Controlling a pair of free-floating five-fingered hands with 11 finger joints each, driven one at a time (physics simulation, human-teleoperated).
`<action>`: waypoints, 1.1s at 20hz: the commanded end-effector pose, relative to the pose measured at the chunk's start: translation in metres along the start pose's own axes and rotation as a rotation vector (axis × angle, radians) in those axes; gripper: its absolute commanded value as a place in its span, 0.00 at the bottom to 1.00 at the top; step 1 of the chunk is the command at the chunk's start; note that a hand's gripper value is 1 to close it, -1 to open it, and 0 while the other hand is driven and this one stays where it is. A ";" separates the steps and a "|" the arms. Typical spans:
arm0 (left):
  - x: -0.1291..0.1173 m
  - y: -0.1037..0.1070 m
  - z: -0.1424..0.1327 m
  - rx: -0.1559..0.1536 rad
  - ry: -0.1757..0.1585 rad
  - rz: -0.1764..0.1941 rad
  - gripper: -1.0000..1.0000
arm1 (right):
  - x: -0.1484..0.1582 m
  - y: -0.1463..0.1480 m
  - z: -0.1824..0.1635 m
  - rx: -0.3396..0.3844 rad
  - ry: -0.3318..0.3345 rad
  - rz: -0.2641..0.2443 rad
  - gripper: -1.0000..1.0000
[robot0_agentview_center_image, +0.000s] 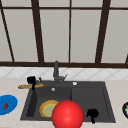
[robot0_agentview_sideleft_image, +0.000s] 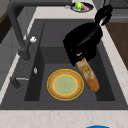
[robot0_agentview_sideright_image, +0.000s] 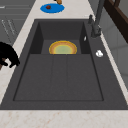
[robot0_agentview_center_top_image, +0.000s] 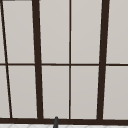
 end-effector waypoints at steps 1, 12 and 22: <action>0.004 0.012 0.032 0.002 -0.005 0.006 1.00 | 0.000 0.000 0.000 0.000 0.000 0.000 0.50; 0.016 0.029 0.124 0.000 -0.006 0.003 1.00 | 0.000 0.000 0.000 0.000 0.000 0.000 0.50; 0.030 0.004 0.202 0.020 -0.020 -0.039 1.00 | 0.000 0.000 0.000 0.000 0.000 0.000 0.50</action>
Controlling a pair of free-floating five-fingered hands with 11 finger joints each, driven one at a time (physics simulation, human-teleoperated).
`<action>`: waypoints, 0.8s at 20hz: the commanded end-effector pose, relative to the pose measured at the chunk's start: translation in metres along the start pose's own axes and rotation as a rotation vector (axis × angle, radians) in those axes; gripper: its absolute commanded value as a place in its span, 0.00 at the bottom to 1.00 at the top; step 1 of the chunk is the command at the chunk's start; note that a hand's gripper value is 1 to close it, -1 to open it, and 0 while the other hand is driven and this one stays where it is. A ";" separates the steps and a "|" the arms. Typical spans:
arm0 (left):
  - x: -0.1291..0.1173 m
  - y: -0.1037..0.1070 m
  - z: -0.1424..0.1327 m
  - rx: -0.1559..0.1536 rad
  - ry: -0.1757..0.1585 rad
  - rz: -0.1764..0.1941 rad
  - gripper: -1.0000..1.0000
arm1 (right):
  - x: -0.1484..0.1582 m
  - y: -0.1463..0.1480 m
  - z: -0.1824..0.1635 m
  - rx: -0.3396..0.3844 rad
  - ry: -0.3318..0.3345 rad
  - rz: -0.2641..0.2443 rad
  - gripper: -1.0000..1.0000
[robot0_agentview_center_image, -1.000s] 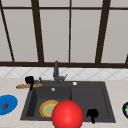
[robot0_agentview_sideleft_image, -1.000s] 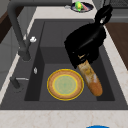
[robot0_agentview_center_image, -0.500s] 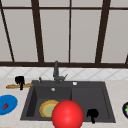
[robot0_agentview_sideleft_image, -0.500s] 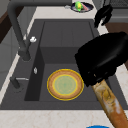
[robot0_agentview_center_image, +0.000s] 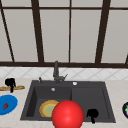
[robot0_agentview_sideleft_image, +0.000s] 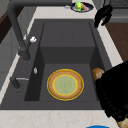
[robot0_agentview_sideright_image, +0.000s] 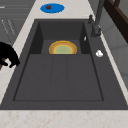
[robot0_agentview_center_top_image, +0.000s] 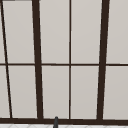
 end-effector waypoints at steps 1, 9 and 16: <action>0.004 -0.021 0.029 0.024 -0.020 -0.042 1.00 | 0.000 0.000 0.000 0.000 0.000 0.000 0.50; -0.010 -0.074 0.079 0.029 -0.047 -0.059 1.00 | 0.000 0.000 0.000 0.000 0.000 0.000 0.50; -0.057 -0.117 0.086 -0.003 -0.030 -0.020 1.00 | 0.000 0.000 0.000 0.000 0.000 0.000 0.50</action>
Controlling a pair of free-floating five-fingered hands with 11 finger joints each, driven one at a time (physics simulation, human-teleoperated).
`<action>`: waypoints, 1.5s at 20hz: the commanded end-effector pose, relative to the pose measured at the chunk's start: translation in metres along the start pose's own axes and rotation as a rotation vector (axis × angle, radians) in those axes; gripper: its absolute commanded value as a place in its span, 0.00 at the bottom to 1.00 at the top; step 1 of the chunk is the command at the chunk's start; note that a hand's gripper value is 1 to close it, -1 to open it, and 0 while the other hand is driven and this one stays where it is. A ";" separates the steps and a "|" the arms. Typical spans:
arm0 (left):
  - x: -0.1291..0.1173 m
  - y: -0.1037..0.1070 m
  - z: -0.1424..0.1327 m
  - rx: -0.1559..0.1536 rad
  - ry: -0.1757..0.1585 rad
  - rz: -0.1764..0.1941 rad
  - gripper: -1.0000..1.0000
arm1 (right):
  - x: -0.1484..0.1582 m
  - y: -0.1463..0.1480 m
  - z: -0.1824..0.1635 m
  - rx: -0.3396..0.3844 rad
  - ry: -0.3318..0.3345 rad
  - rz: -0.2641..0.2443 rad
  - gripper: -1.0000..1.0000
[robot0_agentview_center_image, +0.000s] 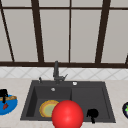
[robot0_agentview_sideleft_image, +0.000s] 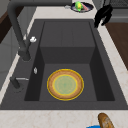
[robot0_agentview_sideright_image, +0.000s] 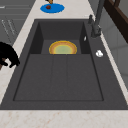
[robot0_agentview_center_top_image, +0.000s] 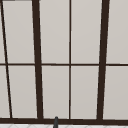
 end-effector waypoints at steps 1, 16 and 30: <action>-0.026 -0.016 -0.002 -0.013 -0.024 -0.002 1.00 | 0.000 0.000 0.000 0.000 0.000 0.000 0.50; -0.078 -0.047 0.026 0.123 -0.066 -0.156 1.00 | 0.000 0.000 0.000 0.000 0.000 0.000 0.50; -0.027 -0.038 0.051 0.191 -0.042 -0.280 0.00 | 0.000 0.000 0.000 0.000 0.000 0.000 0.50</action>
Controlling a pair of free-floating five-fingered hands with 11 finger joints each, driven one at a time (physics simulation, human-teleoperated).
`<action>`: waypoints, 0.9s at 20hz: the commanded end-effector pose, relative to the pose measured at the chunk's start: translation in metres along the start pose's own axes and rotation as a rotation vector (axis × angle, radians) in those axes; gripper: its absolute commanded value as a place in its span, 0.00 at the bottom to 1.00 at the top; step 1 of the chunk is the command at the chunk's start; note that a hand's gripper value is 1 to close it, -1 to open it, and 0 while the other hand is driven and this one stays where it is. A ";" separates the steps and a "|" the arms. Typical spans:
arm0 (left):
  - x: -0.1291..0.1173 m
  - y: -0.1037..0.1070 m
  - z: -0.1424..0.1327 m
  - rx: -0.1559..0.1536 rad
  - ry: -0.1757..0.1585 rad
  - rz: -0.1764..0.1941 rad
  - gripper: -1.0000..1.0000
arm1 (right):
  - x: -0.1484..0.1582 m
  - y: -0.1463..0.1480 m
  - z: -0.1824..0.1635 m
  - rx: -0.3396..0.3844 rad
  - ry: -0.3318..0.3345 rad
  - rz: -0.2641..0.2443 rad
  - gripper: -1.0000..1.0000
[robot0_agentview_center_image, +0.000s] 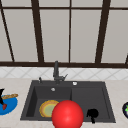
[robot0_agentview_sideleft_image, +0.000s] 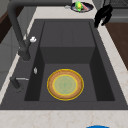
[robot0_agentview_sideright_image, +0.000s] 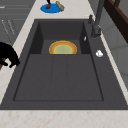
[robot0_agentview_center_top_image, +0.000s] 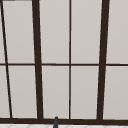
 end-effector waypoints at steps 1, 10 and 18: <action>0.008 0.000 0.004 0.003 -0.006 -0.013 0.00 | 0.000 0.000 0.000 0.000 0.000 0.000 0.50; 0.021 0.053 -0.020 -0.018 -0.012 0.005 0.00 | 0.000 0.000 0.000 0.000 0.000 0.000 0.50; 0.042 0.057 -0.057 -0.065 -0.010 0.017 0.00 | 0.000 0.000 0.000 0.000 0.000 0.000 0.50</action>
